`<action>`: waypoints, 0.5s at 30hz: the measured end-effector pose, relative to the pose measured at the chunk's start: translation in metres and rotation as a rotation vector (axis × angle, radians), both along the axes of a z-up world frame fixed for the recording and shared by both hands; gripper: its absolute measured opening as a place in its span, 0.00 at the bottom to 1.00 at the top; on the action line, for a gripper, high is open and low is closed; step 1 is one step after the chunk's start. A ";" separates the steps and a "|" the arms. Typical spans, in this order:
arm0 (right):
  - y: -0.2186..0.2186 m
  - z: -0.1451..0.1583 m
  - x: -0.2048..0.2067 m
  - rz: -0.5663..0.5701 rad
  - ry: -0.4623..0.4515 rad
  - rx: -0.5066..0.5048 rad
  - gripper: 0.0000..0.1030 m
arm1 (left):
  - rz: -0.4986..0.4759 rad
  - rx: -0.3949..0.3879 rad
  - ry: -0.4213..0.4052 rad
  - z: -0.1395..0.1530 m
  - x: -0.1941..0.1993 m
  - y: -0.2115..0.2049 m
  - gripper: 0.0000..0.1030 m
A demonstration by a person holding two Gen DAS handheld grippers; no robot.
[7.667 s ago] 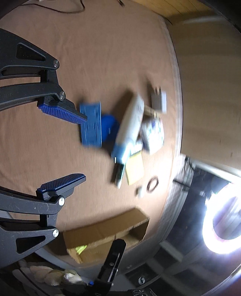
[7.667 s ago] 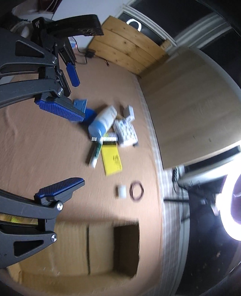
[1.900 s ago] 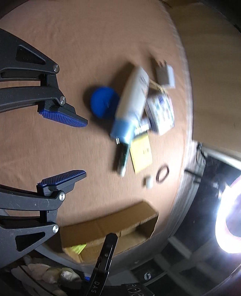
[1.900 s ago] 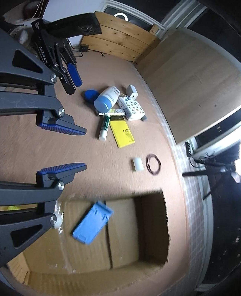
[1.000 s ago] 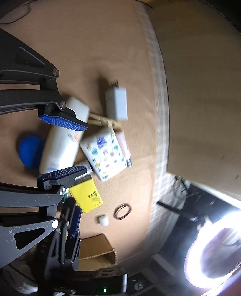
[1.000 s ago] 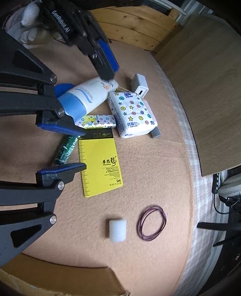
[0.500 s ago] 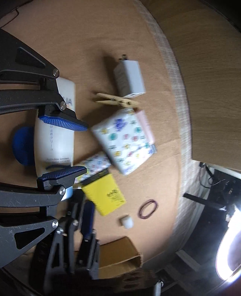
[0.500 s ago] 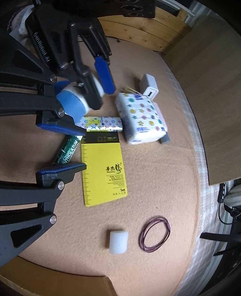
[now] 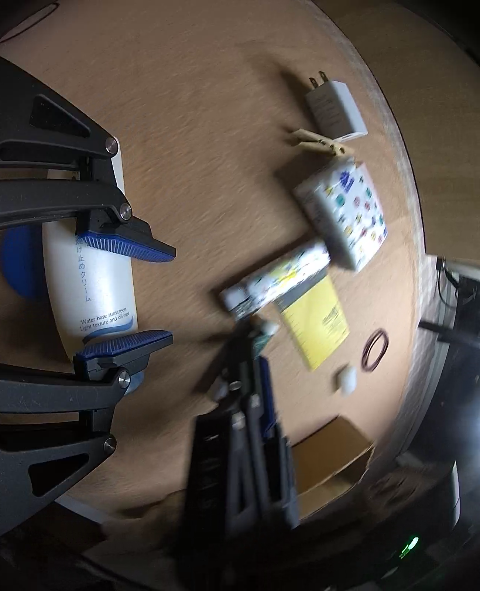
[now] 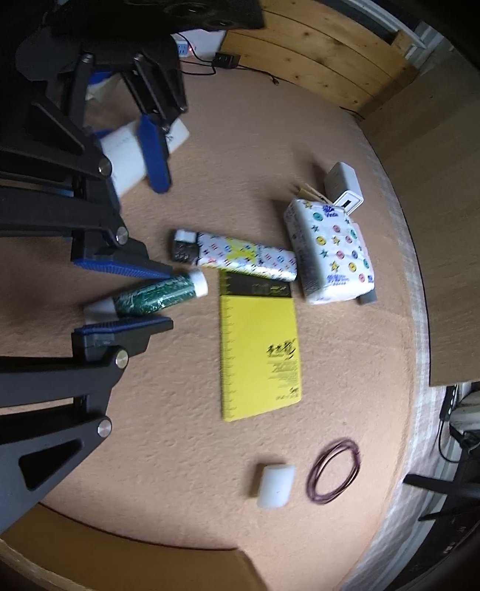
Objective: Organize objects
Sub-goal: 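Grasp the green glue stick with the right tool, then grasp the blue round tape measure with the left tool while the right tool holds the glue stick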
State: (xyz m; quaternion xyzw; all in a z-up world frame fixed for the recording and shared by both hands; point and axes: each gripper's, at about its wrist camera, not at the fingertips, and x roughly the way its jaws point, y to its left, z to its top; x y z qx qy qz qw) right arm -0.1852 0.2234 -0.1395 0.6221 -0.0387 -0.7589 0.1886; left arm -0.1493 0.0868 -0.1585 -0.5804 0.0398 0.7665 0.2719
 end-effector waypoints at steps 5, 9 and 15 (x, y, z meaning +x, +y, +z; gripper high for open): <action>0.011 -0.001 0.009 -0.037 0.006 0.007 0.14 | 0.102 0.041 0.083 0.029 0.016 -0.033 0.40; 0.016 0.000 0.015 -0.046 0.019 0.021 0.14 | 0.165 0.044 0.096 0.043 0.033 -0.063 0.40; 0.023 0.002 0.021 -0.052 0.023 0.017 0.14 | 0.142 0.016 0.069 0.036 0.061 -0.073 0.40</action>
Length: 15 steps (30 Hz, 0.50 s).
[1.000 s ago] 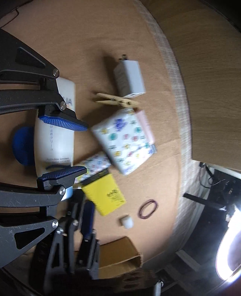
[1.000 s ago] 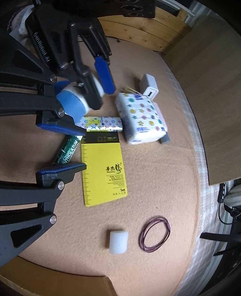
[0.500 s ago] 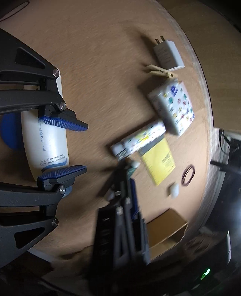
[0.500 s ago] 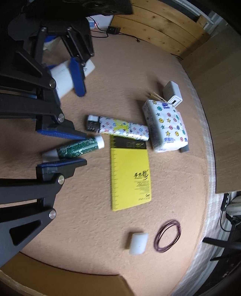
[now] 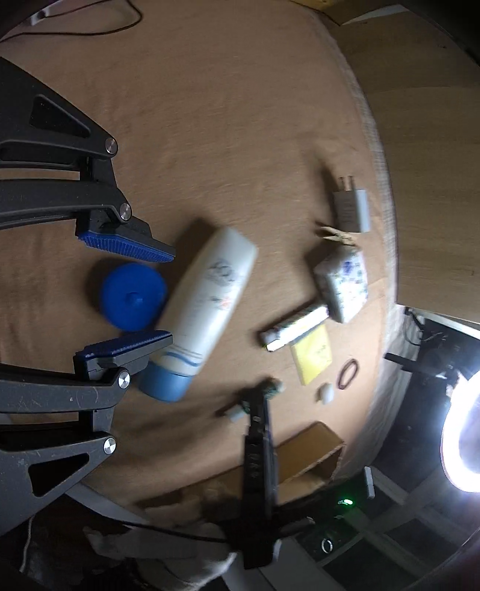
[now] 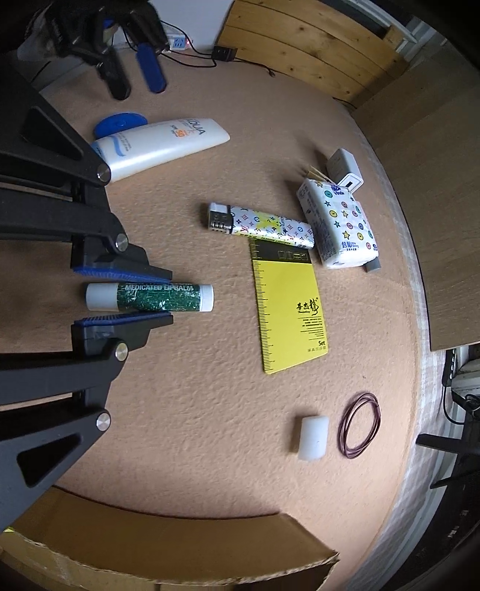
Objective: Organize objects
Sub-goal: 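Grasp the blue round tape measure with the left tool while the right tool holds the glue stick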
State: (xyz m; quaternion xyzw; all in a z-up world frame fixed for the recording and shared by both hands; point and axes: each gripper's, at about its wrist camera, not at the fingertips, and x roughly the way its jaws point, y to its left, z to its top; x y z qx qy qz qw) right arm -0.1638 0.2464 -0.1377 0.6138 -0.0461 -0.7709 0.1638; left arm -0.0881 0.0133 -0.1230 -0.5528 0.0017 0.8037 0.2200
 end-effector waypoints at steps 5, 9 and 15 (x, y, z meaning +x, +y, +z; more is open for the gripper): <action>0.001 0.000 0.005 -0.017 0.001 -0.009 0.14 | -0.009 0.001 0.002 -0.012 -0.006 0.015 0.40; 0.000 -0.001 0.010 -0.028 0.003 -0.008 0.14 | -0.026 0.017 0.024 -0.017 -0.016 0.033 0.40; 0.010 -0.002 0.020 -0.048 0.002 -0.014 0.14 | -0.067 0.055 0.020 -0.021 -0.029 0.059 0.40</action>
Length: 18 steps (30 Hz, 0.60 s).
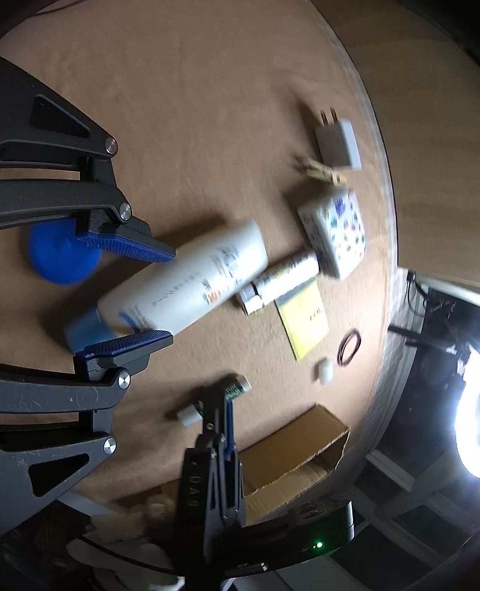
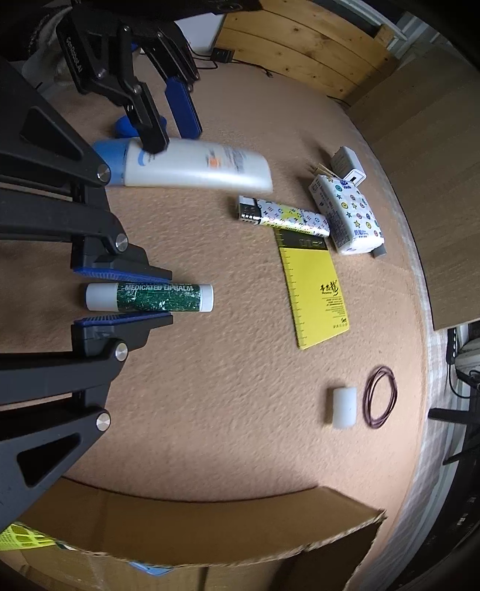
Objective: Organize objects
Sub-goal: 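Grasp the blue round tape measure with the left tool while the right tool holds the glue stick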
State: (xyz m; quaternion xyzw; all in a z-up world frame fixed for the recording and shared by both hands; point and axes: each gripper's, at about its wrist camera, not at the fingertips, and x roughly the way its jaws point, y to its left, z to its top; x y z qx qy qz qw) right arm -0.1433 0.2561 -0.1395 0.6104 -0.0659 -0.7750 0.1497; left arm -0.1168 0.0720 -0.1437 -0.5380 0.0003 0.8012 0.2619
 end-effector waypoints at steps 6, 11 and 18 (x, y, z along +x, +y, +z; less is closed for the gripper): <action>0.004 0.000 0.007 -0.004 0.004 -0.004 0.14 | 0.005 -0.017 0.022 0.005 0.005 0.005 0.40; 0.005 0.001 0.012 0.007 0.007 -0.002 0.14 | 0.027 -0.087 0.063 0.016 0.026 -0.018 0.42; -0.002 0.001 0.016 0.024 0.008 0.013 0.14 | -0.022 -0.188 0.073 0.009 0.058 -0.029 0.42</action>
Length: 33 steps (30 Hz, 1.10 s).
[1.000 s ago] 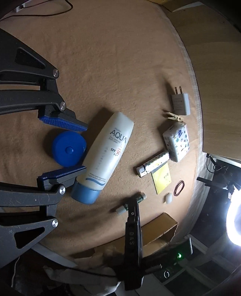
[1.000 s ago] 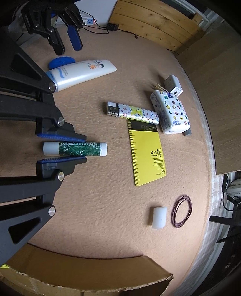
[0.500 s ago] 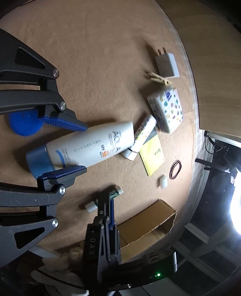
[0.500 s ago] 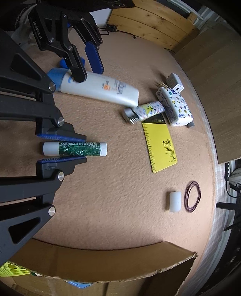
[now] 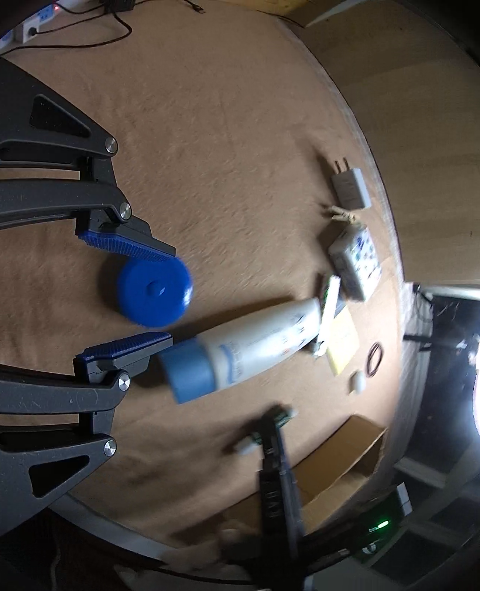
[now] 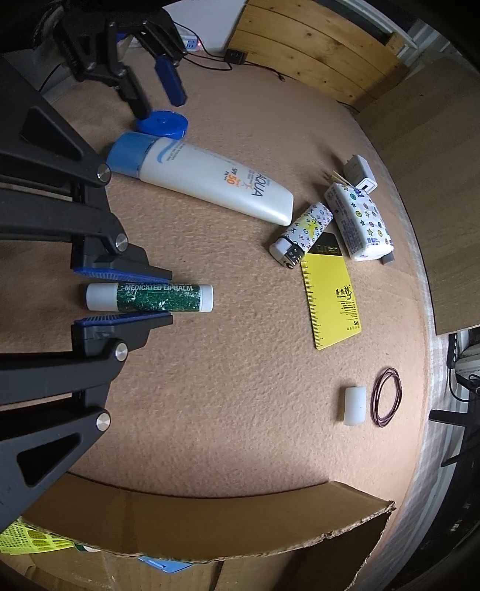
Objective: Organize objects
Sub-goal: 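Grasp the blue round tape measure with the left tool while the right tool holds the glue stick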
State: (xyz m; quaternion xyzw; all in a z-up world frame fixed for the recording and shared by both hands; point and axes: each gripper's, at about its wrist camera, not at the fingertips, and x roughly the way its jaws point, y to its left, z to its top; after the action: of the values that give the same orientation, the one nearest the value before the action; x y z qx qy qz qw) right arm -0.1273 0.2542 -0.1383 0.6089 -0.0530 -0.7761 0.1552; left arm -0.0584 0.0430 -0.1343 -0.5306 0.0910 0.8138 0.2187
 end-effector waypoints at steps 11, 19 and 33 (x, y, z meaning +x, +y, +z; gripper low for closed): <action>-0.011 0.001 0.003 0.017 -0.004 0.008 0.14 | 0.020 -0.060 0.013 -0.014 -0.003 0.004 0.51; -0.017 0.001 0.004 0.024 0.001 0.020 0.14 | 0.064 -0.053 -0.005 -0.019 -0.006 -0.002 0.66; -0.022 0.001 0.010 0.049 0.014 0.062 0.14 | 0.179 -0.042 -0.027 -0.027 -0.014 -0.009 0.52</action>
State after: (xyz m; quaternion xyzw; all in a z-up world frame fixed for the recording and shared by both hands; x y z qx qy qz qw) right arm -0.1173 0.2317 -0.1371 0.6091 -0.0127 -0.7776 0.1555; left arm -0.0719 0.0335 -0.1614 -0.5520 0.0572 0.8209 0.1349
